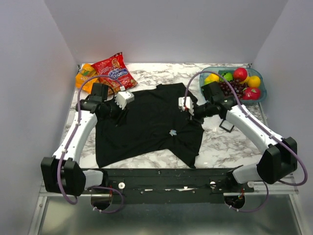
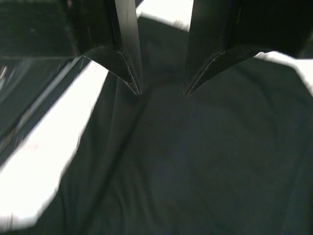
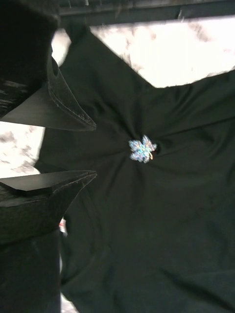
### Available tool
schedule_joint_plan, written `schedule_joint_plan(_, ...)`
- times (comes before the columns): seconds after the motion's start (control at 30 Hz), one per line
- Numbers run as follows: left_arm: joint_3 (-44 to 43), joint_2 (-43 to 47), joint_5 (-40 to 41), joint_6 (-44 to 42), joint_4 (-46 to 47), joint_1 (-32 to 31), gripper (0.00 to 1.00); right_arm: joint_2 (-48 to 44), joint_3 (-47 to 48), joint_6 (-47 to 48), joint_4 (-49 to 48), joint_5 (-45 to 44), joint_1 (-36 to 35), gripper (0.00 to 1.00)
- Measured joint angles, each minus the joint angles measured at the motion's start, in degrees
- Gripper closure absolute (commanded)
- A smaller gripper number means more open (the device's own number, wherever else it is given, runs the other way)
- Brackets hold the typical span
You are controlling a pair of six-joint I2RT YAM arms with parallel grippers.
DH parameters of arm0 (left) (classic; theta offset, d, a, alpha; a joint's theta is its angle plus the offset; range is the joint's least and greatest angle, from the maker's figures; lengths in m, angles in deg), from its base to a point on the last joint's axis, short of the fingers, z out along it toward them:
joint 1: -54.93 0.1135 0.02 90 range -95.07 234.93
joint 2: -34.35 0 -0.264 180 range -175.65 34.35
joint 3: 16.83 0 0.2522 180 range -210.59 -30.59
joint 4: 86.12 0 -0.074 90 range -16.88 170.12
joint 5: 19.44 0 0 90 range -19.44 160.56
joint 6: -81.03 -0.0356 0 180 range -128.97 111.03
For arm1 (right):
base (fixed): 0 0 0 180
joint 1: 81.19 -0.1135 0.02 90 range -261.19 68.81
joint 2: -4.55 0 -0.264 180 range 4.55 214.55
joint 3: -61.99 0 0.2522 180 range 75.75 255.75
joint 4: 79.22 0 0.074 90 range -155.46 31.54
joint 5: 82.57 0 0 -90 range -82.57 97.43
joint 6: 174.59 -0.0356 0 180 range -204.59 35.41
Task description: Remove the brooch from the garment
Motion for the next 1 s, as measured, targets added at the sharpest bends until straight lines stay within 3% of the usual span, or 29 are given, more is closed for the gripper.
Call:
schedule_joint_plan(0.17, 3.02, -6.99, -3.48, 22.47, 18.47, -0.85, 0.52, 3.74, -6.71, 3.08, -12.28, -4.74, -6.12, 0.54)
schedule_joint_plan(0.33, 6.47, -11.96, -4.59, 35.15, 27.78, -2.16, 0.54, 10.23, -7.39, 6.8, -19.74, -8.66, -11.39, 0.48)
schedule_joint_plan(0.53, 7.61, -15.93, -5.77, 40.06, 29.31, -2.16, 0.55, 14.82, -8.63, 7.87, -24.57, -11.93, -15.69, 0.46)
schedule_joint_plan(0.8, 7.61, -15.89, -4.85, 40.0, 29.7, -2.19, 0.56, 17.84, -10.78, 8.15, -25.29, -14.29, -19.21, 0.44)
schedule_joint_plan(1.0, 7.61, -15.89, -4.52, 39.74, 29.73, -2.19, 0.56, 20.59, -10.25, 6.69, -28.0, -19.71, -20.46, 0.51)
